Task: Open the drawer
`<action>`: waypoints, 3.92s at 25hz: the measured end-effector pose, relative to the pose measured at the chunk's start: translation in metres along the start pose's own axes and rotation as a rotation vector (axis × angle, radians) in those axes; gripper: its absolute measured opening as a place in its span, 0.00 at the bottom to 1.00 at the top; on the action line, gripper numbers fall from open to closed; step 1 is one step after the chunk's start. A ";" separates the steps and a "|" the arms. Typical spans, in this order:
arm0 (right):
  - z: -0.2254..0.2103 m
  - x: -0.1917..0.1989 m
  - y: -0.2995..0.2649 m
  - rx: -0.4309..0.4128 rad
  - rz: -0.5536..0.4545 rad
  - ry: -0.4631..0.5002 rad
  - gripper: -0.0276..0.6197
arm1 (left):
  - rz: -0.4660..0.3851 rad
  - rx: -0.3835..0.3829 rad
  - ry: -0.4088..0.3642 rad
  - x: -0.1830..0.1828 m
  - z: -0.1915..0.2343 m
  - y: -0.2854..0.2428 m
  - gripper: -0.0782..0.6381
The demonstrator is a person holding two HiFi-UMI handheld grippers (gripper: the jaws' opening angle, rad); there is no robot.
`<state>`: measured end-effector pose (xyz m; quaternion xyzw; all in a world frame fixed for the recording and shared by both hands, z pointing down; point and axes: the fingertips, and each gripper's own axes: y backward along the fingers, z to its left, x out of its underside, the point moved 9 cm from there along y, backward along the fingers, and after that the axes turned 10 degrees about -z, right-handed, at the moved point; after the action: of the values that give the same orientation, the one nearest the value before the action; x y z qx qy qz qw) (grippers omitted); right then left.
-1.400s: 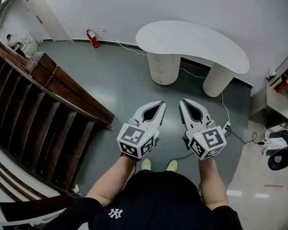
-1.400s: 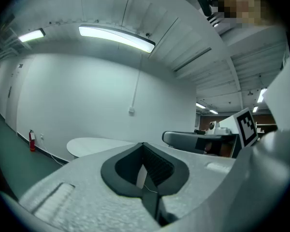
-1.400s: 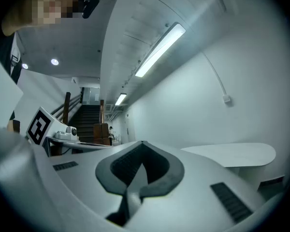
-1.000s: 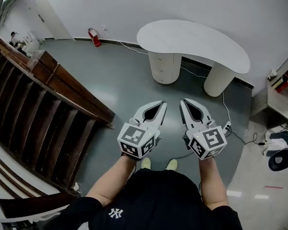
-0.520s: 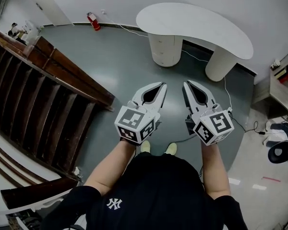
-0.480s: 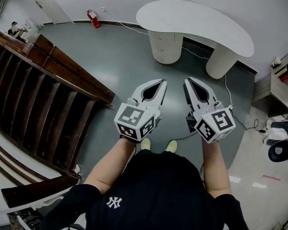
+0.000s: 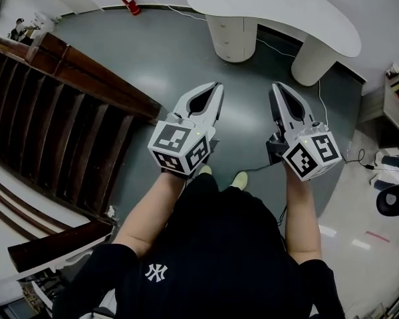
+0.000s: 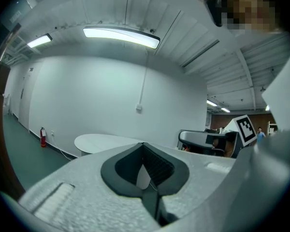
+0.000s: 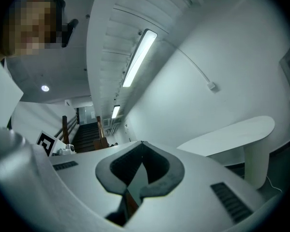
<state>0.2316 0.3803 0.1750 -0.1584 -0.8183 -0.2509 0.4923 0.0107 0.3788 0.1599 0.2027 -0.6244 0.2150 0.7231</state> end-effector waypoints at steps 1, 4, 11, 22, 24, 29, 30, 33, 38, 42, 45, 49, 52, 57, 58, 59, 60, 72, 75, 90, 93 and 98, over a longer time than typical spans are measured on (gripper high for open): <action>-0.003 0.001 0.000 0.002 -0.002 -0.013 0.07 | 0.004 -0.002 -0.002 0.002 -0.001 -0.002 0.12; -0.006 0.005 -0.005 0.002 0.006 -0.031 0.07 | 0.015 -0.009 0.001 0.006 0.001 -0.007 0.12; -0.022 0.018 -0.034 -0.004 0.036 -0.032 0.07 | 0.024 -0.022 0.020 0.017 0.025 -0.031 0.12; -0.065 0.061 -0.153 -0.018 0.110 -0.046 0.07 | 0.052 -0.030 0.037 0.044 0.127 -0.112 0.12; -0.071 0.073 -0.183 -0.015 0.130 -0.056 0.07 | 0.059 -0.023 0.042 0.050 0.155 -0.129 0.12; -0.087 0.096 -0.245 -0.003 0.149 -0.072 0.07 | 0.070 -0.001 0.044 0.063 0.214 -0.172 0.12; -0.091 0.099 -0.255 0.001 0.151 -0.071 0.07 | 0.073 0.002 0.040 0.065 0.224 -0.180 0.12; -0.103 0.107 -0.280 0.010 0.172 -0.055 0.07 | 0.079 -0.003 0.045 0.072 0.246 -0.203 0.12; -0.138 0.120 -0.321 0.022 0.207 -0.045 0.07 | 0.081 -0.018 0.053 0.090 0.278 -0.243 0.12; -0.172 0.140 -0.354 0.000 0.209 -0.047 0.07 | 0.075 -0.032 0.043 0.111 0.304 -0.278 0.12; -0.201 0.158 -0.375 -0.023 0.237 -0.041 0.07 | 0.079 -0.054 0.038 0.133 0.319 -0.307 0.12; -0.247 0.182 -0.407 -0.074 0.281 -0.009 0.07 | 0.089 -0.082 0.033 0.166 0.339 -0.353 0.12; -0.277 0.199 -0.429 -0.105 0.306 -0.002 0.07 | 0.098 -0.107 0.033 0.187 0.355 -0.381 0.12; -0.332 0.246 -0.465 -0.163 0.346 0.016 0.07 | 0.094 -0.146 0.041 0.247 0.389 -0.433 0.12; -0.343 0.260 -0.470 -0.163 0.350 0.016 0.07 | 0.095 -0.152 0.045 0.264 0.397 -0.443 0.12; -0.353 0.275 -0.474 -0.158 0.353 0.014 0.07 | 0.098 -0.157 0.048 0.280 0.404 -0.451 0.12; -0.360 0.290 -0.476 -0.148 0.354 0.013 0.07 | 0.099 -0.162 0.050 0.296 0.411 -0.458 0.12; -0.425 0.417 -0.465 -0.066 0.321 -0.020 0.07 | 0.113 -0.187 -0.009 0.451 0.475 -0.507 0.14; -0.435 0.432 -0.464 -0.059 0.313 -0.030 0.07 | 0.115 -0.182 -0.024 0.468 0.483 -0.519 0.21; -0.465 0.456 -0.479 -0.054 0.294 -0.047 0.07 | 0.130 -0.231 -0.072 0.504 0.512 -0.563 0.30; -0.469 0.458 -0.480 -0.057 0.301 -0.051 0.07 | 0.142 -0.236 -0.079 0.510 0.514 -0.569 0.30; -0.476 0.464 -0.473 -0.039 0.318 -0.060 0.07 | 0.135 -0.253 -0.083 0.515 0.517 -0.570 0.27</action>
<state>0.1222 -0.2731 0.6505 -0.3031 -0.7922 -0.1810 0.4978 -0.0232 -0.3523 0.7276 0.0760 -0.6880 0.1740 0.7004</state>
